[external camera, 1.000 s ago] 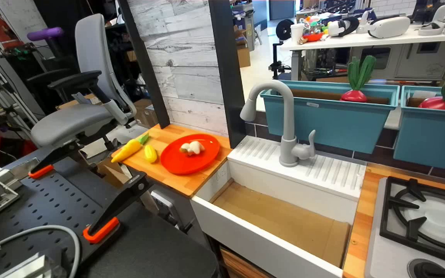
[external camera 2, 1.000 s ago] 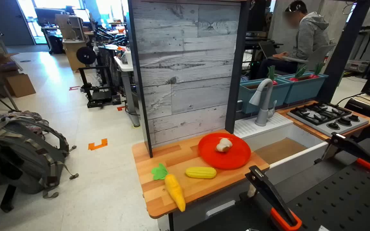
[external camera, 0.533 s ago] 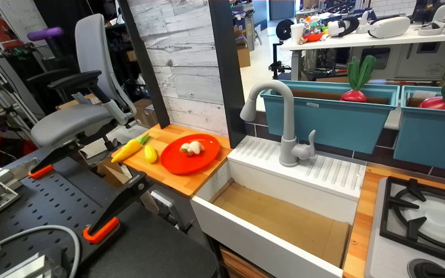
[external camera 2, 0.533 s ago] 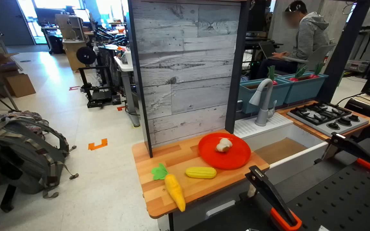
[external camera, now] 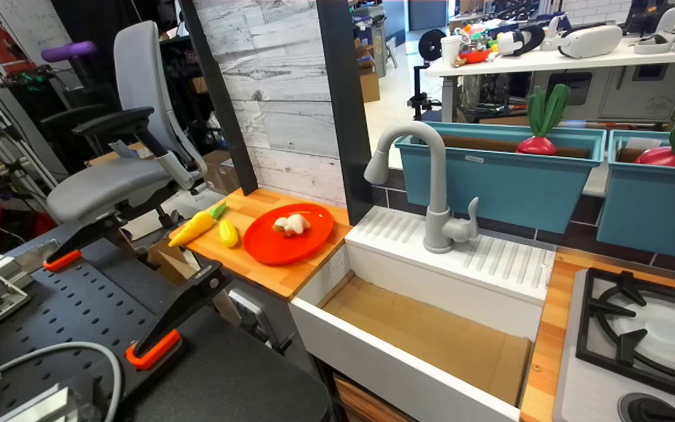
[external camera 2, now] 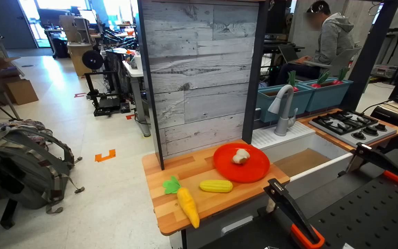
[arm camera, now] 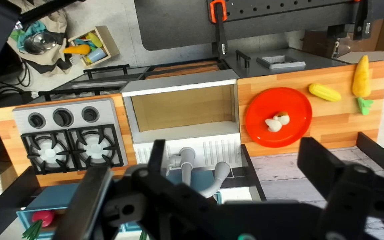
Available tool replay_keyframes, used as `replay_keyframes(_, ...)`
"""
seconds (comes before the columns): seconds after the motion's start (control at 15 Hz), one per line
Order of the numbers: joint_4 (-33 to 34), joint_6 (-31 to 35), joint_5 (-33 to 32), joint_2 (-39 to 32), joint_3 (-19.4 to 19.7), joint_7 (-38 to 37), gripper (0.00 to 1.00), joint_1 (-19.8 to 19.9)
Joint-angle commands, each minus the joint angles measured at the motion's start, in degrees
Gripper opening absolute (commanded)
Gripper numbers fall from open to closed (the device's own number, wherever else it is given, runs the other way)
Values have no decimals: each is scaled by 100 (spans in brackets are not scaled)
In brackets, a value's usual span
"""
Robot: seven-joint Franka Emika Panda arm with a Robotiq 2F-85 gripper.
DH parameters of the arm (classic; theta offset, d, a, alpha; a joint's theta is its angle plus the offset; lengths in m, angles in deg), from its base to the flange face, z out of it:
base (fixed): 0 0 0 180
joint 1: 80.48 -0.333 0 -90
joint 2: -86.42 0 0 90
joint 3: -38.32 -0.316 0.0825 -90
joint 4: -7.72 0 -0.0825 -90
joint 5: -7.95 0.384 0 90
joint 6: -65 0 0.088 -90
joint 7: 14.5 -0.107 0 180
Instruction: Pick up the plush toy from the orange plate and put it on the counter
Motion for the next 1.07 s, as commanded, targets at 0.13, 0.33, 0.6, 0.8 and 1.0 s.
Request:
replay_keyframes(0.13,-339,709,123,-301,-278,-454,100,-124)
replay_keyframes(0.33,-520,1328,311,-839,-573,-854,100,-357)
replay_keyframes(0.6,-483,2398,843,-1929,-847,-1099,100,-739)
replay_keyframes(0.8,-326,3197,1299,-2791,-989,-1019,100,-950)
replay_keyframes(1.0,-42,3824,1439,-3745,-1153,-1069,100,-1029)
